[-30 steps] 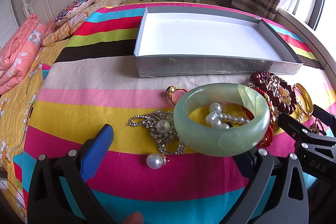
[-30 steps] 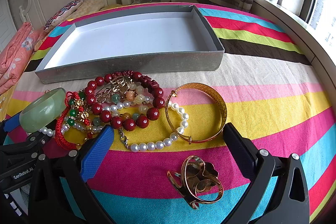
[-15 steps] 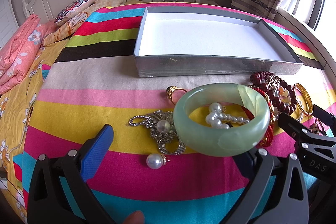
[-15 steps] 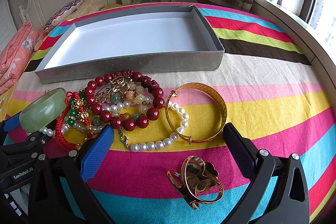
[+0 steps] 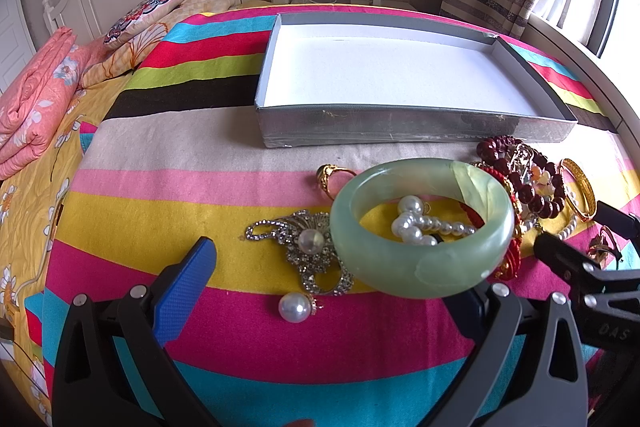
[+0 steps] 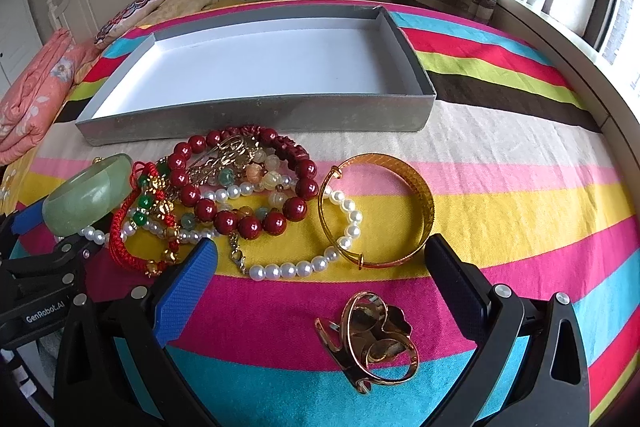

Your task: Organize jewelry

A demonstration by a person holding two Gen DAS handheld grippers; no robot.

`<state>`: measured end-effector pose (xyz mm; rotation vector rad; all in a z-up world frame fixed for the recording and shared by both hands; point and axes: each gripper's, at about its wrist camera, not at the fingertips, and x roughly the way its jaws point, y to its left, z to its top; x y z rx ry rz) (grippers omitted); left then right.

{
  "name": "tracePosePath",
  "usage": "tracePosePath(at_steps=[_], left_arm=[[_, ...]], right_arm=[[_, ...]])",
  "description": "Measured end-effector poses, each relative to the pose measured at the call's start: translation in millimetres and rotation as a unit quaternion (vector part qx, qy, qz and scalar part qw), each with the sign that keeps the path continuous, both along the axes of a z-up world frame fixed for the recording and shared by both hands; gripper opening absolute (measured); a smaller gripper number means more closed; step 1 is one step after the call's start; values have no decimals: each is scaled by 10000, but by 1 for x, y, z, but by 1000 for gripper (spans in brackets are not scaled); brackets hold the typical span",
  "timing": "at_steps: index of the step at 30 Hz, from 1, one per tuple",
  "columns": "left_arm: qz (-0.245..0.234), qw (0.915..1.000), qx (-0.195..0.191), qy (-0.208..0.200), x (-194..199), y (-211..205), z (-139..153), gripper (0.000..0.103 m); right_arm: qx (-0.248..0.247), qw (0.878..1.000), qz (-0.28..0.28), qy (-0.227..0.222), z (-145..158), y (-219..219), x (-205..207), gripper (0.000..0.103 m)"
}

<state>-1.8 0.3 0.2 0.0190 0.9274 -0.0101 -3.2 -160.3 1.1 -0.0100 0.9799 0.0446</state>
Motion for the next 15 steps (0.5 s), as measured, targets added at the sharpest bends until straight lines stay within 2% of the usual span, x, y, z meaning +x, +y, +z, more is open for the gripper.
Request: tracePosePath(at_steps=[5, 8, 10, 14, 15], left_arm=[[0, 10000, -2, 1, 0, 0, 0, 101], [-7, 10000, 3, 5, 0, 0, 0, 101], [-20, 10000, 10, 51, -3, -1, 1, 101], [-175, 9998, -16, 118, -9, 1, -1, 101], [-190, 9998, -22, 113, -11, 4, -1, 101]], right_arm=[[43, 9977, 634, 234, 5, -8, -16, 98], [351, 9968, 616, -356, 20, -22, -33, 98], [292, 9933, 780, -799, 33, -23, -41, 98], [132, 9867, 1102, -1186, 49, -15, -42, 97], [107, 9833, 1339, -1228, 49, -10, -39, 92]])
